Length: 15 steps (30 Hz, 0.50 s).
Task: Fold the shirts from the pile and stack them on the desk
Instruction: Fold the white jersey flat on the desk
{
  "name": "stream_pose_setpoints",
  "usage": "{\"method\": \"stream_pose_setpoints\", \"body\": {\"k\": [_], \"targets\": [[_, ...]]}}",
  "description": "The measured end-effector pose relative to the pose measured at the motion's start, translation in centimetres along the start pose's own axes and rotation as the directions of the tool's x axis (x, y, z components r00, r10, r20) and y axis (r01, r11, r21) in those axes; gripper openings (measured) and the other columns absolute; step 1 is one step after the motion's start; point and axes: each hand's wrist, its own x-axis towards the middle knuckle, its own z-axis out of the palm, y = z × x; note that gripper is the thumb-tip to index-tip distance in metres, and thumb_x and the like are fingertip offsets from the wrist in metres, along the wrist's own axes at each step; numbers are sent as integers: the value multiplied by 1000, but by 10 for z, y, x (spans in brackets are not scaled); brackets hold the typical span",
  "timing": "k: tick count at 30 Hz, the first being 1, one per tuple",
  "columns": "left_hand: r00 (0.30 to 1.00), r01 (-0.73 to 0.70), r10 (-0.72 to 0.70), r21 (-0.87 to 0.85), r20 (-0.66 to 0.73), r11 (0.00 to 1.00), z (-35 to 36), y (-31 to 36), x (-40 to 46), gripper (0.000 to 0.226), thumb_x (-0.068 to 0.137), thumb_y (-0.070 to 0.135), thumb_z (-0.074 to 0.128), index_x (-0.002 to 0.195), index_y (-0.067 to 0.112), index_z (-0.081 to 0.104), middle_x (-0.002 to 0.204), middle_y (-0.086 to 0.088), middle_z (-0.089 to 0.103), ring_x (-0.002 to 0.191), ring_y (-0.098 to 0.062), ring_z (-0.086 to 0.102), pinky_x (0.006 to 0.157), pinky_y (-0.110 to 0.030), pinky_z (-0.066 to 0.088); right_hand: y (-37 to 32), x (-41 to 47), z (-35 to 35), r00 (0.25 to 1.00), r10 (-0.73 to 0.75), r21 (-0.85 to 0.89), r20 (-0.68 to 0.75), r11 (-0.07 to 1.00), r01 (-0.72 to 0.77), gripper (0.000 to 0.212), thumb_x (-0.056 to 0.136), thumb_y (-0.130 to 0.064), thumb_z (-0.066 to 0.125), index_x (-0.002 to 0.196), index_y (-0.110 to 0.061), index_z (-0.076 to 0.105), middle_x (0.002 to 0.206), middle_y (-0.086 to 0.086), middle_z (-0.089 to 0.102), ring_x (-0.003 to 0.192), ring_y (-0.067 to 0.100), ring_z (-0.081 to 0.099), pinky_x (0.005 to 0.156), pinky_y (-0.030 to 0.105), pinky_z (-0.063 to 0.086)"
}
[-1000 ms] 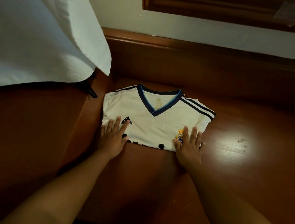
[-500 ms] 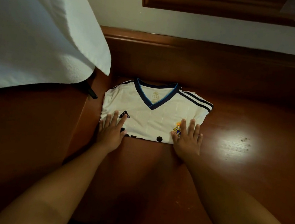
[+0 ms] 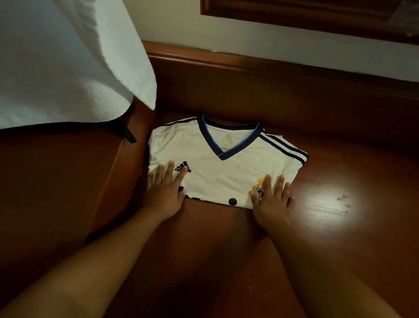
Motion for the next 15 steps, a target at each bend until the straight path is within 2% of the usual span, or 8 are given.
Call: {"method": "stream_pose_setpoints", "body": {"k": [2, 5, 11, 15], "targets": [[999, 2, -3, -5, -39, 1000, 4, 1, -2, 70, 97, 54, 34, 153, 33, -2, 161, -4, -11, 147, -27, -15, 118, -48, -7, 1, 3, -1, 1000, -16, 14, 6, 1000, 16, 71, 97, -58, 28, 154, -27, -3, 159, 8, -19, 146, 29, -20, 117, 50, -4], [1000, -3, 3, -14, -2, 1000, 9, 0, -4, 78, 93, 63, 32, 151, 34, -10, 160, -1, -15, 147, -25, -14, 117, -48, -5, 4, 6, -1, 999, -37, 17, 21, 999, 37, 72, 97, -59, 27, 154, -27, -5, 159, 7, -22, 145, 28, -22, 117, 49, -5], [999, 29, -28, -38, 30, 999, 5, 4, -3, 77, 94, 62, 34, 152, 34, -9, 160, -2, -15, 147, -26, -13, 118, -48, -2, 6, 7, -8, 998, -57, 4, 36, 998, 57, 71, 98, -57, 31, 154, -28, -3, 159, 7, -20, 146, 28, -19, 117, 48, -4], [998, 37, -34, -65, 50, 997, -1, 5, -4, 76, 94, 61, 35, 152, 34, -6, 161, -2, -12, 148, -25, -11, 117, -48, -2, 12, 5, -22, 995, -77, 22, 57, 997, 76, 65, 99, -49, 37, 153, -28, 7, 161, 7, -11, 148, 29, -11, 118, 48, 0]]}}
